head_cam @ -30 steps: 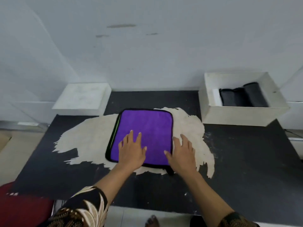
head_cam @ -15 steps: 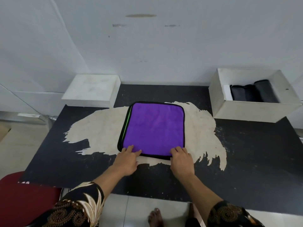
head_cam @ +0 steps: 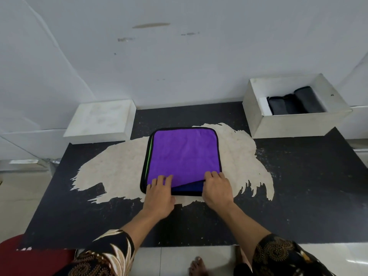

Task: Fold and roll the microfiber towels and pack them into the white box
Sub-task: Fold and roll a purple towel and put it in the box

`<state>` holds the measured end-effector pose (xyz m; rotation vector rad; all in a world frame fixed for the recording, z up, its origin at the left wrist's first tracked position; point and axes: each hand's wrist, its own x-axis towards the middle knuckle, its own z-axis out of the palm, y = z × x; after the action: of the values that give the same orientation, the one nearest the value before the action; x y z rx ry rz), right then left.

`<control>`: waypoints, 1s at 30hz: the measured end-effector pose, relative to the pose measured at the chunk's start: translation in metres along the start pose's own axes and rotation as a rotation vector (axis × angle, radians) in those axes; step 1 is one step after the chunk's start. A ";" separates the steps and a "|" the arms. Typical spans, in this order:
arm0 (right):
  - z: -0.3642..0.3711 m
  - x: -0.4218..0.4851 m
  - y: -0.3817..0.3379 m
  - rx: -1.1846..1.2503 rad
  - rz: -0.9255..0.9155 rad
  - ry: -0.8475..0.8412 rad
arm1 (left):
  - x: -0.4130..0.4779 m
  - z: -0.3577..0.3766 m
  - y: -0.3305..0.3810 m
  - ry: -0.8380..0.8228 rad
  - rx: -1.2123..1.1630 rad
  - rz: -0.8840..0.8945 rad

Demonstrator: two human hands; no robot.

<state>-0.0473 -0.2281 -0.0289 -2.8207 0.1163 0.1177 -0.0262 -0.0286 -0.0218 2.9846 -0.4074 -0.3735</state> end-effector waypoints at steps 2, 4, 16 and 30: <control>-0.005 0.005 -0.004 0.067 -0.008 0.081 | 0.006 -0.001 0.009 0.057 -0.011 0.013; -0.013 0.008 -0.008 0.114 -0.043 0.139 | 0.013 -0.002 0.012 0.087 -0.027 -0.047; -0.025 0.013 0.022 -0.007 0.091 0.117 | 0.026 -0.023 -0.043 0.071 0.013 -0.322; -0.036 -0.002 0.029 0.295 0.245 0.165 | 0.041 -0.057 -0.031 0.053 -1.242 -0.480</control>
<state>-0.0492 -0.2663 -0.0034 -2.5069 0.4763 -0.0732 0.0341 -0.0056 0.0198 1.8071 0.4328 -0.3771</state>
